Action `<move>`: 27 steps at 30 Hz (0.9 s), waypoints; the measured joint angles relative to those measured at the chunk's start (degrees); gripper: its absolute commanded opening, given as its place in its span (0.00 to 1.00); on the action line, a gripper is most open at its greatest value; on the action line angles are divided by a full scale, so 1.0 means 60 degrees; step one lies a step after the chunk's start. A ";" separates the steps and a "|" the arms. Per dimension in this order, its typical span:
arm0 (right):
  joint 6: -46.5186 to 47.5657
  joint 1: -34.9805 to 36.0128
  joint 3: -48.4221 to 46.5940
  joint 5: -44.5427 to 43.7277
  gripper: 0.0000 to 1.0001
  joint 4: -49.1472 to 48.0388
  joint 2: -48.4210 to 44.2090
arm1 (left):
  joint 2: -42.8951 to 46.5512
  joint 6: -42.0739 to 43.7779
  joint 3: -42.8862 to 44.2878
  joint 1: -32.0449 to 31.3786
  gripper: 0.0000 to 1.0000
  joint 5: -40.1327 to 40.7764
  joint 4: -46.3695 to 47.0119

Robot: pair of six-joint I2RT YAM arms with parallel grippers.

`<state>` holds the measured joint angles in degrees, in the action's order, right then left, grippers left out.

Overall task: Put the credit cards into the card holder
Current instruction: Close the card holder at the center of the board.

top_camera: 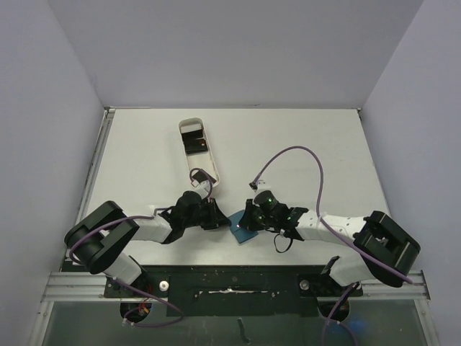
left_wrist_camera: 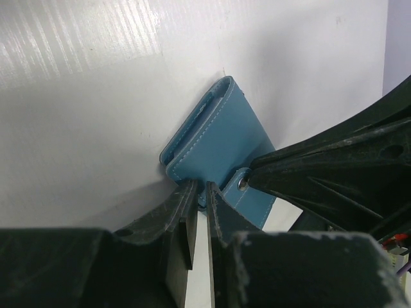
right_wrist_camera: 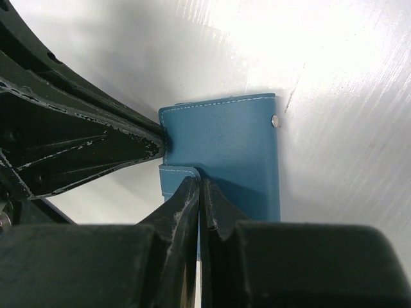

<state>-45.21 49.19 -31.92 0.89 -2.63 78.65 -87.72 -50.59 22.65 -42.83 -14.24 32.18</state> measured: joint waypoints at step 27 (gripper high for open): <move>-0.0262 -0.0087 0.0135 0.0248 0.00 -0.0423 0.0244 | 0.0699 0.0000 0.0630 -0.0229 0.13 -0.0033 -0.0747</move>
<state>-46.78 48.66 -31.11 2.37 -5.17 80.12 -83.53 -50.59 26.44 -44.21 -14.44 27.70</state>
